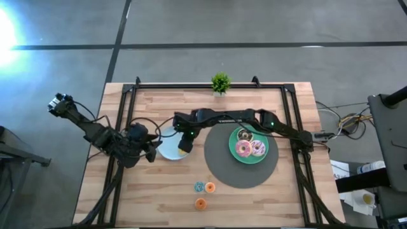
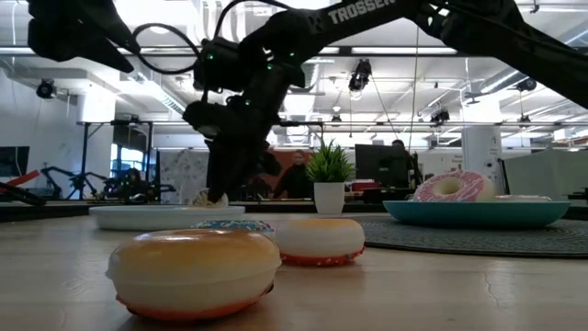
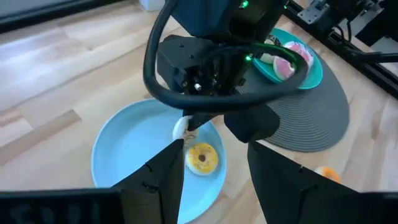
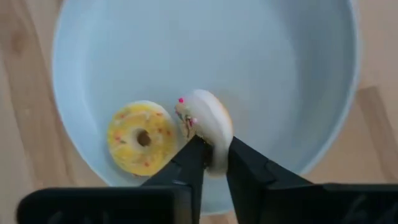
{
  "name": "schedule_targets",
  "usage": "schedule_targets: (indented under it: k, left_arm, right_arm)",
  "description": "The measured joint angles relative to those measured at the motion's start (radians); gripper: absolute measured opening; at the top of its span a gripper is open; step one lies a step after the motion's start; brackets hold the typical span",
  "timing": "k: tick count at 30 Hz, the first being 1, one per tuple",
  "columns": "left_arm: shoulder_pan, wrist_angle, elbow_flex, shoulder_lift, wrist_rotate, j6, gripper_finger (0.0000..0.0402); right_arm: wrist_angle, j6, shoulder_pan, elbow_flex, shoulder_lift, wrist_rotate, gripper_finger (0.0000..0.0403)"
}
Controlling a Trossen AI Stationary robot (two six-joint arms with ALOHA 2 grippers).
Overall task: Pick & Place donuts
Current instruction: Put the small white donut on the blue plate, then put the small red donut on the blue plate
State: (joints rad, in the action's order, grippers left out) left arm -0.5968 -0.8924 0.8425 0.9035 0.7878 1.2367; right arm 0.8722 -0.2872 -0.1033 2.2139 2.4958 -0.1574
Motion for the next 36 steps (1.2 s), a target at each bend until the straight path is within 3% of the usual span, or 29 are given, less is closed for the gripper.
schedule_targets:
  k: [7, 13, 23, 29, 33, 36]
  left_arm:
    - [0.000, -0.029, 0.000, -0.002, 0.018, -0.009, 0.0151]
    - [0.000, -0.033, 0.000, -0.005, 0.019, -0.013, 0.0151]
    - [-0.001, -0.032, 0.000, -0.005, 0.022, -0.003, 0.0151]
    - [-0.002, -0.026, 0.000, -0.005, 0.022, -0.002, 0.0151]
    - [-0.002, -0.025, 0.000, -0.005, 0.022, -0.009, 0.0151]
    - [-0.002, -0.025, 0.000, 0.002, 0.022, -0.009, 0.0151]
  right_arm:
    - [0.073, -0.011, -0.006, -0.008, 0.007, 0.052, 0.0138]
    - [0.067, 0.027, -0.006, 0.031, -0.003, 0.111, 0.0174]
    - [0.088, 0.081, -0.019, 0.056, -0.013, 0.120, 0.0188]
    - [0.201, 0.332, 0.007, 0.051, -0.065, 0.121, 0.0187]
    - [0.166, 0.425, 0.043, -0.013, -0.133, 0.022, 0.0184]
    - [0.111, 0.450, 0.065, -0.112, -0.203, 0.016, 0.0178]
